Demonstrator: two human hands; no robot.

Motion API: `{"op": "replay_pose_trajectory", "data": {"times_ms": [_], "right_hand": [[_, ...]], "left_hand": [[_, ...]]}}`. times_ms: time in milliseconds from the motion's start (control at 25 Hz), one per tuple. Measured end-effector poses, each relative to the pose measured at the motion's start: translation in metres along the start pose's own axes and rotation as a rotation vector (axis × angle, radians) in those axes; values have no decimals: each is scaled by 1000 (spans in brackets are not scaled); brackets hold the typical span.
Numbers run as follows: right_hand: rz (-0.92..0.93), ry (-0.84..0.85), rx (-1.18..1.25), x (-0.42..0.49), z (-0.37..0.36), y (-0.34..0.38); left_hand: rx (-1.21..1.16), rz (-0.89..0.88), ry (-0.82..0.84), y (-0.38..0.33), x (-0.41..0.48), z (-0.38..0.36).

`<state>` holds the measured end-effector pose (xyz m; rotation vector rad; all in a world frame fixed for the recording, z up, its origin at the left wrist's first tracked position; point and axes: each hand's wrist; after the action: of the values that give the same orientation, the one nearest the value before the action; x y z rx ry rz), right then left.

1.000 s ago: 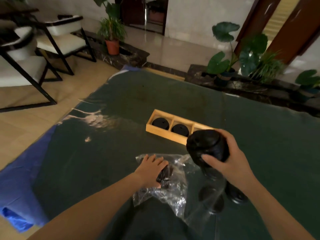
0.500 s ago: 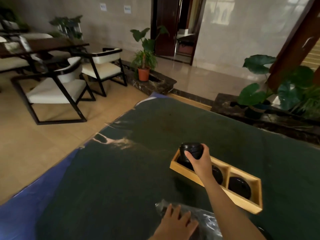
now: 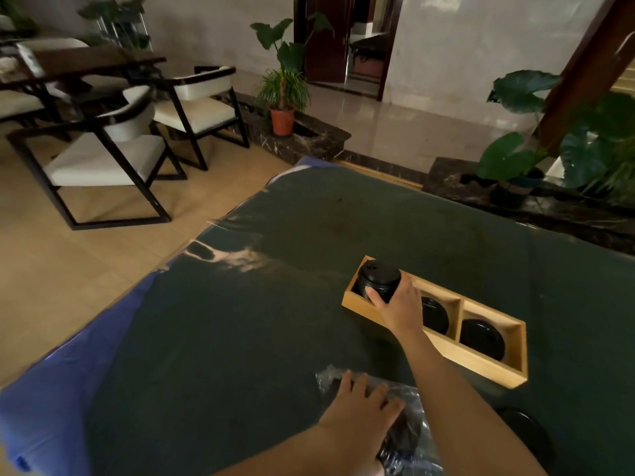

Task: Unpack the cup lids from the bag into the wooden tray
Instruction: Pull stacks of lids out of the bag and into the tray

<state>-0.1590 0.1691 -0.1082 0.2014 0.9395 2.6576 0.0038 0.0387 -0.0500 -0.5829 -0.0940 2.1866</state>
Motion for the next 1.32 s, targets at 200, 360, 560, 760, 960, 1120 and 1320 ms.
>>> {"op": "replay_pose_trajectory", "data": {"times_ms": [200, 360, 560, 760, 960, 1120, 1320], "right_hand": [[-20, 39, -214, 0, 1, 6], [211, 158, -467, -1, 0, 5], [147, 352, -301, -2, 29, 20], [185, 104, 194, -66, 136, 50], [32, -102, 234, -228, 221, -26], [-195, 386, 133, -292, 196, -74], [-183, 196, -45, -281, 181, -52]], "left_hand": [[34, -15, -22, -1, -6, 1], [65, -5, -45, -3, -8, -2], [63, 24, -72, -3, -7, -9], [97, 33, -47, 1, -7, -12], [90, 44, -25, -1, -6, -15], [57, 61, -20, -2, -7, -15], [49, 57, -33, -1, -10, -17]]}}
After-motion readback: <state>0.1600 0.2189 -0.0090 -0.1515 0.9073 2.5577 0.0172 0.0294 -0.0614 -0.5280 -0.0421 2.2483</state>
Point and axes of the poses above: each hand's wrist, its own x-axis towards the middle knuckle, its own z-axis out of the back of the hand, y = z × x, and after that the axes turned 7 degrees about -z, right-handed
